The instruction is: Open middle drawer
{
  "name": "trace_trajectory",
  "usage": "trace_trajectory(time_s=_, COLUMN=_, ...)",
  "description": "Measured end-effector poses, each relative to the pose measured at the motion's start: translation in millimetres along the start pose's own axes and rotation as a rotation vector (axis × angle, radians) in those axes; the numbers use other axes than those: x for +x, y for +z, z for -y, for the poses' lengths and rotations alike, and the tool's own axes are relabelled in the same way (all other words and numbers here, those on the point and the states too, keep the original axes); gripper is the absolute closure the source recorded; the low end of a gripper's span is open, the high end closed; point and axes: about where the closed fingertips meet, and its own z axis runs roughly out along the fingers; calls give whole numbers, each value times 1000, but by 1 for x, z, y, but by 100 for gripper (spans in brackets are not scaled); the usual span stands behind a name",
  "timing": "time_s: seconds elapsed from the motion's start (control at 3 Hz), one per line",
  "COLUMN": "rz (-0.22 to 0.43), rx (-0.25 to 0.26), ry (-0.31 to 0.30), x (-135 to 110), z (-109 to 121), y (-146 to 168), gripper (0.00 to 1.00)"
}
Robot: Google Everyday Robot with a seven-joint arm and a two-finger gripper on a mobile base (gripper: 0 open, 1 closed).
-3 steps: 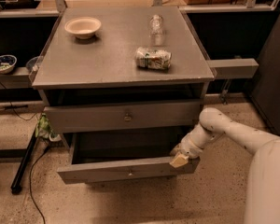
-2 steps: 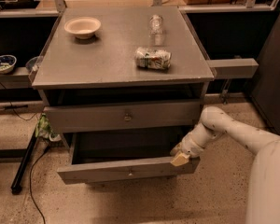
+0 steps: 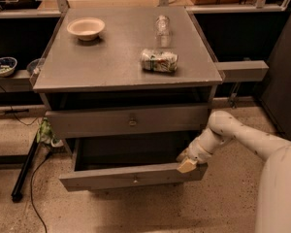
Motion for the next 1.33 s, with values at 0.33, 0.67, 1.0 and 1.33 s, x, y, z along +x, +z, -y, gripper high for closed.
trace_trajectory(time_s=0.33, rz=0, rx=0, ry=0, x=0, z=0, y=0, gripper=19)
trace_trajectory(time_s=0.67, rz=0, rx=0, ry=0, x=0, z=0, y=0, gripper=0)
trace_trajectory(time_s=1.0, rz=0, rx=0, ry=0, x=0, z=0, y=0, gripper=0)
trace_trajectory(time_s=1.33, rz=-32, rx=-12, ry=24, x=9, z=-7, y=12, gripper=0)
